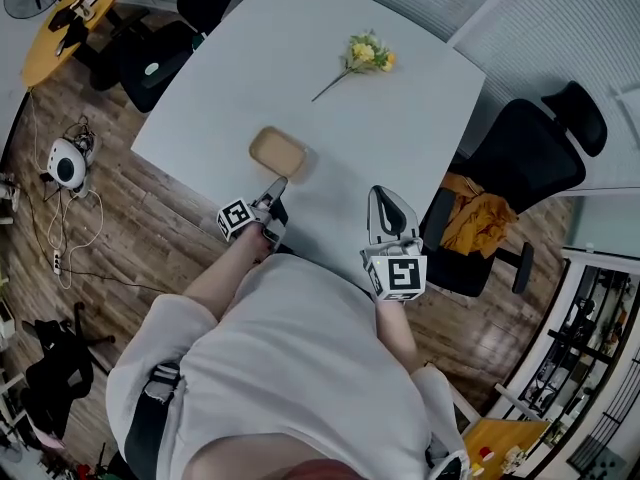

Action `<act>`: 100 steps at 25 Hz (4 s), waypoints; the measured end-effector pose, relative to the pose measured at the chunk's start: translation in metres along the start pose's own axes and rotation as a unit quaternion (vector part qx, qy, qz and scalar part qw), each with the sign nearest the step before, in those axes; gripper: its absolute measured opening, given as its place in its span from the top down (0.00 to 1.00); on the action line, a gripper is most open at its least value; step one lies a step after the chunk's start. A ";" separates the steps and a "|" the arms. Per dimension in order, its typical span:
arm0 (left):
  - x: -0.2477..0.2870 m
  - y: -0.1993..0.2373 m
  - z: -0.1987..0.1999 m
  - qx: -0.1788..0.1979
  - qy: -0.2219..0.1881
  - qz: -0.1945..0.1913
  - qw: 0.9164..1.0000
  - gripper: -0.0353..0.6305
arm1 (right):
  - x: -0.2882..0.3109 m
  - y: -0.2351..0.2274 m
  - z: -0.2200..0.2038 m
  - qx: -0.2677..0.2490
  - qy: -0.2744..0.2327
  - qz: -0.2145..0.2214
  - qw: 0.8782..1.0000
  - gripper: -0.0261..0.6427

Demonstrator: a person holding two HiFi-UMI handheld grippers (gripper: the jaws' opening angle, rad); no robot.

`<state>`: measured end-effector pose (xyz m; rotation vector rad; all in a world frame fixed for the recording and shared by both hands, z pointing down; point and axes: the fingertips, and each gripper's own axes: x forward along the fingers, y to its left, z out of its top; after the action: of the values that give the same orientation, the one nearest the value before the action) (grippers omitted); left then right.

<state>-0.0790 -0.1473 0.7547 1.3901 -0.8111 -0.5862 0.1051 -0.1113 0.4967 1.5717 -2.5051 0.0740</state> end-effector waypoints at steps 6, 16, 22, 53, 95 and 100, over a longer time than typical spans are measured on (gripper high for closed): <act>0.007 0.023 0.006 -0.003 0.004 0.029 1.000 0.64 | 0.001 -0.004 -0.002 0.000 0.006 -0.006 1.000 0.95; 0.018 0.040 0.006 0.006 0.013 0.057 0.998 0.64 | -0.002 -0.013 -0.003 0.004 0.007 -0.020 1.000 0.95; 0.024 0.048 0.007 0.004 0.017 0.071 0.997 0.64 | -0.001 -0.019 -0.005 0.007 0.009 -0.025 1.000 0.95; 0.020 0.028 0.009 0.008 0.009 0.060 0.998 0.86 | -0.005 -0.015 -0.005 0.013 0.000 -0.014 1.000 0.95; 0.045 -0.163 0.011 0.329 0.076 -0.140 0.931 0.94 | -0.009 -0.014 -0.005 0.029 -0.009 -0.020 0.999 0.95; 0.046 -0.184 0.010 0.428 0.073 -0.122 0.893 0.94 | -0.009 -0.012 -0.004 0.028 -0.010 -0.020 0.999 0.95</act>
<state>-0.0407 -0.2102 0.5792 2.3431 -0.8086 -0.2978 0.1204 -0.1084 0.4986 1.6512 -2.5060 0.1240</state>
